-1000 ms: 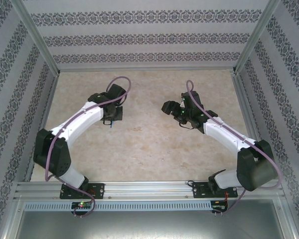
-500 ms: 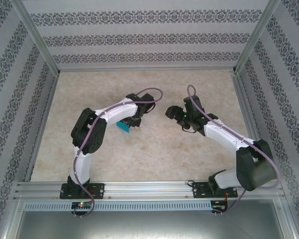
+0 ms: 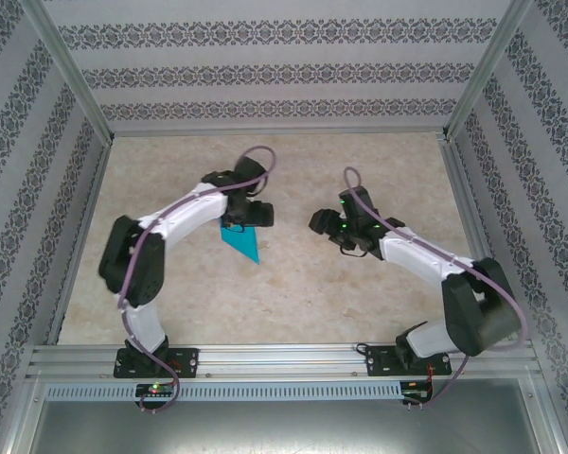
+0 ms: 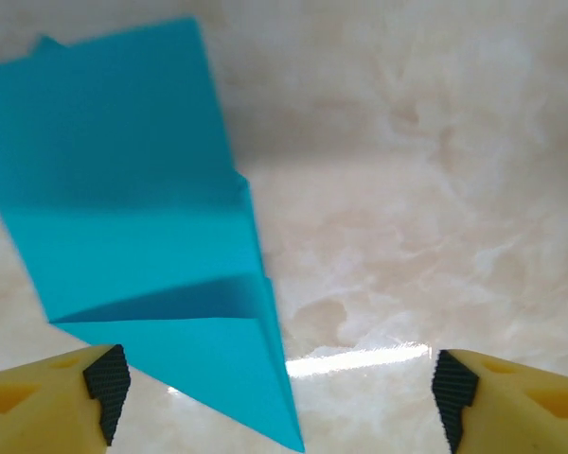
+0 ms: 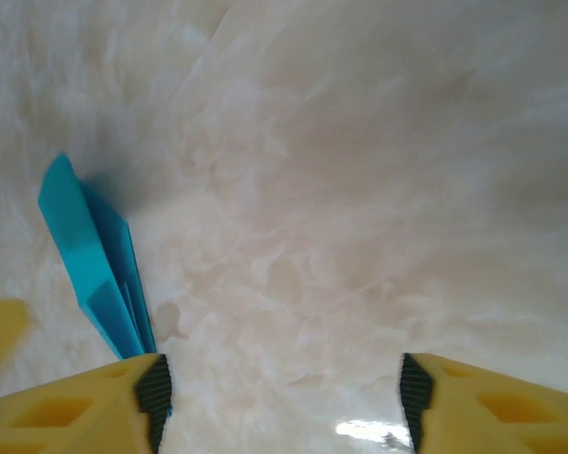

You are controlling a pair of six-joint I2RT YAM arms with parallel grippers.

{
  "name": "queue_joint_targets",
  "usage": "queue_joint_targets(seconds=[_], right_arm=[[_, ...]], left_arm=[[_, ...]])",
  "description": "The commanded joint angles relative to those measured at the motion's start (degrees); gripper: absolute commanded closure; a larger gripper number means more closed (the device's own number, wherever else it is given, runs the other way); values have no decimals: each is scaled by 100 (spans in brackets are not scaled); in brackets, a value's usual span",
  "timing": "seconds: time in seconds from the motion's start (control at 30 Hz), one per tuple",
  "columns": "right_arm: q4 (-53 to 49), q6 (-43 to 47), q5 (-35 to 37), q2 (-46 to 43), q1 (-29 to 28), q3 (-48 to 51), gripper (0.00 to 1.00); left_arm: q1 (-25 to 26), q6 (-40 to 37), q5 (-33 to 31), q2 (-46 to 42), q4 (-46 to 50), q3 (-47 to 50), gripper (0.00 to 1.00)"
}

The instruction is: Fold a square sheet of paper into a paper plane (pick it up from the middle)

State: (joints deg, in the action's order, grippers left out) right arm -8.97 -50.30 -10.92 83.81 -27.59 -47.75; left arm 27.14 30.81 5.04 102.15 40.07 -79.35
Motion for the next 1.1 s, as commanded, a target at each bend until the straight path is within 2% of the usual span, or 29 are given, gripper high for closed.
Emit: queue_joint_targets(seconds=[0.0,0.13,0.2,0.37,0.6,0.73,0.87,1.07], right_arm=[[279,23,9,573,-575,-564,46],[439,-52,-236,1550,-1281,-1423,64],[390,-80,-313,1991,-1558,-1897,69],[152,-110,-452,2944,-1965,-2831,73],[-692,100,-120,3773,-1957,-3641,74],[-1133,329,35,3851,-1850,-3679,74],[-1364,679,-161,3721,-1702,-3364,74],[-1699,2043,-412,3133,-1556,-2437,73]], left_arm=[[-569,700,439,-618,-929,807,9],[-1121,952,514,-1171,-1221,1582,2],[-1331,989,518,-1391,-1268,1860,0],[-1756,1082,577,-1849,-1336,2359,0],[-1966,1042,788,-2029,-1400,2547,0],[-1976,999,926,-2017,-1495,2582,0],[-1979,1032,1140,-1987,-1598,2631,0],[-1982,1110,1381,-1897,-1501,2637,0]])
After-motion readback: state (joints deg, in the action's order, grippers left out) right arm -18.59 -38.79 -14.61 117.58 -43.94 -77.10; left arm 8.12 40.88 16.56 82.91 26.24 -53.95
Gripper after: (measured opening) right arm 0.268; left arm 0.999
